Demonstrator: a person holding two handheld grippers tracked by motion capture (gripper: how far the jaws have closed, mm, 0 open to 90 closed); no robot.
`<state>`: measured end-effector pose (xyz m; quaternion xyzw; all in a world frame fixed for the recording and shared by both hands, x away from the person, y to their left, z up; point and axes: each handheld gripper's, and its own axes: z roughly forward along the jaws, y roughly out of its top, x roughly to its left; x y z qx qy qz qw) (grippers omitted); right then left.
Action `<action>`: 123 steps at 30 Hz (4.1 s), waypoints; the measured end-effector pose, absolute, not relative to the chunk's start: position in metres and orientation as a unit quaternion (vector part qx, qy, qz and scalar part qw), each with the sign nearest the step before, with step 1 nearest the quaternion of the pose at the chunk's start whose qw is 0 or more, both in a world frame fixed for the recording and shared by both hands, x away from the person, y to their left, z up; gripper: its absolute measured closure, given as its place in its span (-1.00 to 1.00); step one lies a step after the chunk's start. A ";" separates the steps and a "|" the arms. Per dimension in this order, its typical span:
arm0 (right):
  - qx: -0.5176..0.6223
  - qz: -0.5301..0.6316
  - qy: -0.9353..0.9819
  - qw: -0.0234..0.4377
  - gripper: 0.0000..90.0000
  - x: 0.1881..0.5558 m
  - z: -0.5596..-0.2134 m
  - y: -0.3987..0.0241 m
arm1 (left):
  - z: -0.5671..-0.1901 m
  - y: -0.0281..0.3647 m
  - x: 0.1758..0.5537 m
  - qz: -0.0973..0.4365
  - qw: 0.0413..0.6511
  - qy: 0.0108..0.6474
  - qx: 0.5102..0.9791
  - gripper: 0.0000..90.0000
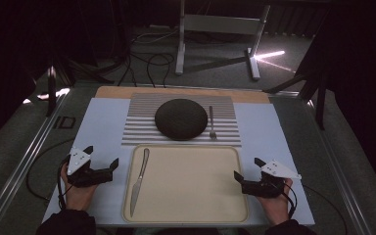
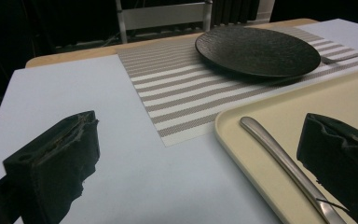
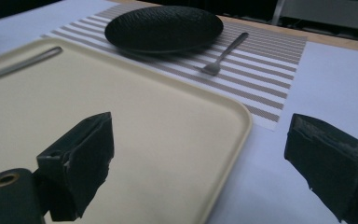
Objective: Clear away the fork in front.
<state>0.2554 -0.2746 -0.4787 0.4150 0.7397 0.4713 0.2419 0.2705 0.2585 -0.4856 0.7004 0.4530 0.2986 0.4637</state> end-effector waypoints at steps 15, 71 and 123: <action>0.416 0.452 0.754 0.235 -0.80 0.285 -0.456 -0.242 | -0.486 0.261 0.268 0.314 0.464 0.459 0.689 -1.00; 0.496 0.326 0.761 0.263 -0.72 0.469 -0.425 -0.201 | -0.487 0.262 0.268 0.308 0.477 0.456 0.685 -1.00; 0.542 0.215 0.790 0.187 0.91 0.494 -0.491 -0.178 | -0.489 0.259 0.269 0.306 0.472 0.457 0.689 -1.00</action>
